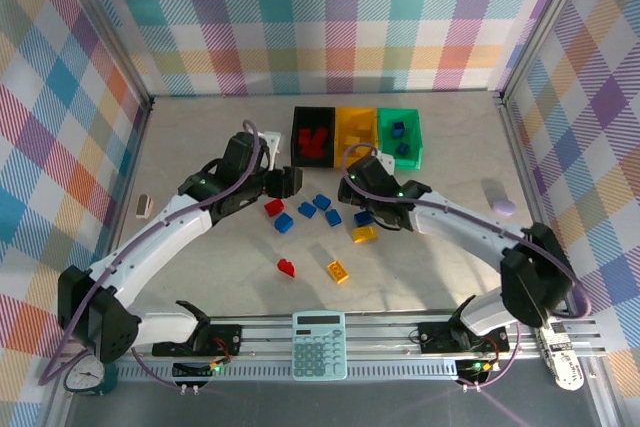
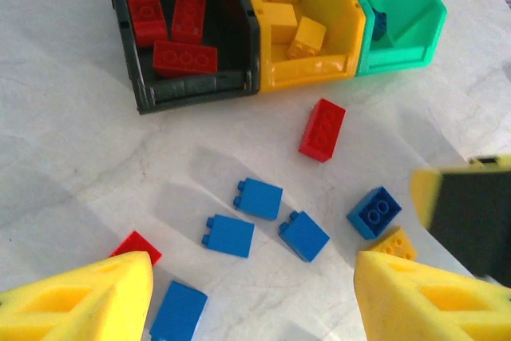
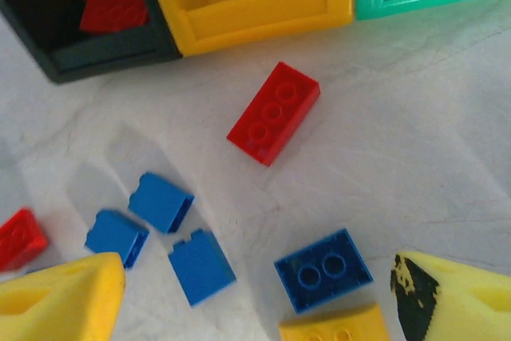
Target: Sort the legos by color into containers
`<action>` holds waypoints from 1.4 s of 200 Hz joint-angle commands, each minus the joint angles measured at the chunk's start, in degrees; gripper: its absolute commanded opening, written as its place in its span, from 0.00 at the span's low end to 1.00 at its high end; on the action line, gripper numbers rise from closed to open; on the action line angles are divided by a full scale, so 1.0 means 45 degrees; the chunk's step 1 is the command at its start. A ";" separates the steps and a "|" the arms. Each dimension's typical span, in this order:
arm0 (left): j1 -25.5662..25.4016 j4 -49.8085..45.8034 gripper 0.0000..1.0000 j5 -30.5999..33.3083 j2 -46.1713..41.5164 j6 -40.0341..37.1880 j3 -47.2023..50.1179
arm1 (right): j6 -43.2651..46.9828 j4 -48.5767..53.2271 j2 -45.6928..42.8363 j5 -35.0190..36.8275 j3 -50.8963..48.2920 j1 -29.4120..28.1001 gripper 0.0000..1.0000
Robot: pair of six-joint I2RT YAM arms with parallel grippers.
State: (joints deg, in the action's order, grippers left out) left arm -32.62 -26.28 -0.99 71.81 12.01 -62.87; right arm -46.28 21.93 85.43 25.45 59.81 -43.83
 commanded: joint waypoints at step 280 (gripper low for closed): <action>-0.1612 -0.0270 0.68 -0.0033 -0.2646 0.1711 0.0644 | -0.2818 0.0243 0.7305 -0.0480 0.4732 0.1382 0.62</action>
State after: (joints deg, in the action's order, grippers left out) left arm -39.16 -26.85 -1.87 61.30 19.14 -59.48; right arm -59.33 22.70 116.86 23.77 80.05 -37.65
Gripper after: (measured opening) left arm 0.679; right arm 0.638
